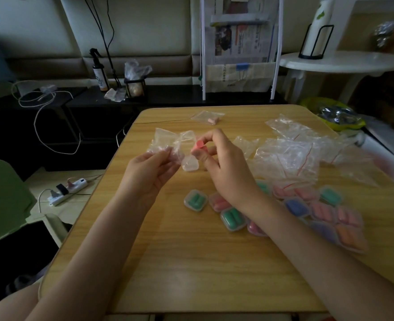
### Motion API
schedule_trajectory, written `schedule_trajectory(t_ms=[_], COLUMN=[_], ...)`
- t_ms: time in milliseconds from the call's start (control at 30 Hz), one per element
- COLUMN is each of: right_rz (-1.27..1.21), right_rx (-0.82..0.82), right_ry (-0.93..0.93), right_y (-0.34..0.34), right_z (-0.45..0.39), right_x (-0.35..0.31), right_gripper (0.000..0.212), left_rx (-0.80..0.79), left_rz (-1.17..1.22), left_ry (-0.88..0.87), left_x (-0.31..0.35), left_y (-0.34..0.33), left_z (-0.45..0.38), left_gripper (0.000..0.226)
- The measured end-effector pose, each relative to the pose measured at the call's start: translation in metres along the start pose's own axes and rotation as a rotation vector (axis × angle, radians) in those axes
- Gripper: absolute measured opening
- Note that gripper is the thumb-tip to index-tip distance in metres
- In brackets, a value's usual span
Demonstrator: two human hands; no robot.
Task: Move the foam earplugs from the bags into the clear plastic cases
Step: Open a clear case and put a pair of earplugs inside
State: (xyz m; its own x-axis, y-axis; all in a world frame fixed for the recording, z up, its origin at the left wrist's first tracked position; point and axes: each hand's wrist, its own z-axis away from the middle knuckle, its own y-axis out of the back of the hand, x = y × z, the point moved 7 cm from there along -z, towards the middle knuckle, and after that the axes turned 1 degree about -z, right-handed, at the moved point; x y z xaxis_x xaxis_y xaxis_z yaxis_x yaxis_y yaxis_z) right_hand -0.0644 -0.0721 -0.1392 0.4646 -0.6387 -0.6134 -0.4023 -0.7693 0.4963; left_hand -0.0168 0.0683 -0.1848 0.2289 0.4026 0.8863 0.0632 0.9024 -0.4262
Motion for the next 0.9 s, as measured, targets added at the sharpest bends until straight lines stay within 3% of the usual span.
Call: schedule_trajectory(t_ms=[133, 233, 533, 667, 733, 800, 900], right_rz=[-0.218, -0.358, -0.433, -0.428, -0.332, -0.23, -0.007], right_rx=[0.097, 0.133, -0.067, -0.173, -0.118, 0.021, 0.215], right_ry=[-0.025, -0.151, -0.531, -0.544, -0.505, -0.507, -0.437], right_y=[0.007, 0.012, -0.002, -0.003, 0.003, 0.019, 0.053], right_z=[-0.001, -0.002, 0.001, 0.002, -0.001, -0.004, -0.011], right_x=[0.0, 0.01, 0.031, 0.026, 0.027, 0.034, 0.04], right_gripper=[0.012, 0.007, 0.022, 0.03, 0.021, 0.011, 0.014], left_rx=[0.058, 0.067, -0.065, -0.108, -0.103, -0.072, 0.039], left_rz=[0.035, 0.056, 0.004, -0.082, -0.12, -0.193, -0.712], left_ry=[-0.036, -0.072, -0.109, -0.154, -0.183, -0.236, -0.457], left_x=[0.004, 0.008, 0.007, 0.007, 0.008, 0.01, 0.02], left_y=[0.006, 0.01, -0.008, -0.014, -0.018, -0.02, -0.021], left_z=[-0.001, -0.001, 0.006, 0.009, 0.012, 0.014, 0.017], left_gripper=[0.009, 0.011, 0.015, 0.017, 0.023, 0.043, 0.059])
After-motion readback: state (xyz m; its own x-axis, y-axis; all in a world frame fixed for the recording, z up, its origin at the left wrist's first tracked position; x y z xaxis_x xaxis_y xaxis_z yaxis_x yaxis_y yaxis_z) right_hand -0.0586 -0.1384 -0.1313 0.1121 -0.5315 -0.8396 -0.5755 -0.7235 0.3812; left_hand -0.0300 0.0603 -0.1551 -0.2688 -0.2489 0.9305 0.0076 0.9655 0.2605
